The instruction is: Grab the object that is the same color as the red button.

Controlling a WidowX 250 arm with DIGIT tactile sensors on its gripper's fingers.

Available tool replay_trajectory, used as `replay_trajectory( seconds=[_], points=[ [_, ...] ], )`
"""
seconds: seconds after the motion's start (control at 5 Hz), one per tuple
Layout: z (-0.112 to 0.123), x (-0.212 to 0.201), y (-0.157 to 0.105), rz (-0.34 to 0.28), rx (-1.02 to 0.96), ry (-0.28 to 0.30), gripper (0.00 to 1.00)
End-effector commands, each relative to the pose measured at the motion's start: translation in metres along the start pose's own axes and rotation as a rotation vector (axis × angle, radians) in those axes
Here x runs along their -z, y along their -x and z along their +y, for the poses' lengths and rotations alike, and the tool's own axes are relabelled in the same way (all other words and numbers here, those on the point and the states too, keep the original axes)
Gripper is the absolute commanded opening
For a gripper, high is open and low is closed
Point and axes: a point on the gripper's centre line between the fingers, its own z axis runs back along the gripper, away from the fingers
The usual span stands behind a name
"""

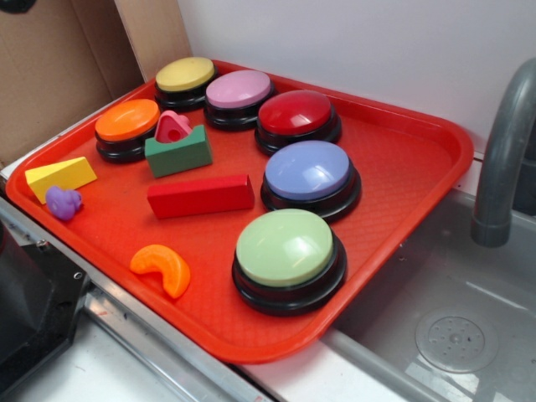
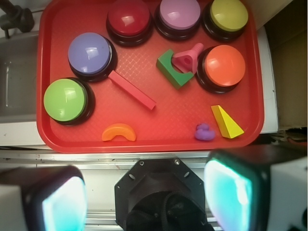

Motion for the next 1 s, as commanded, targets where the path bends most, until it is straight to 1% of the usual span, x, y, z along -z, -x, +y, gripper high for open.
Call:
replay_trajectory(
  seconds=[0.0,0.2,0.4,0.6,0.8],
  points=[
    [0.0,0.0,0.0,0.0,0.0,0.0,1.0],
    [-0.01,0.017,-0.009,0.02,0.13,-0.011,1.0],
    [-0.009,0.042,-0.019,-0.002,0.255,-0.013,1.0],
    [-0.007,0.065,-0.029,-0.011,0.316,-0.008,1.0],
    [-0.007,0.094,-0.041,-0.005,0.427,-0.021,1.0]
  ],
)
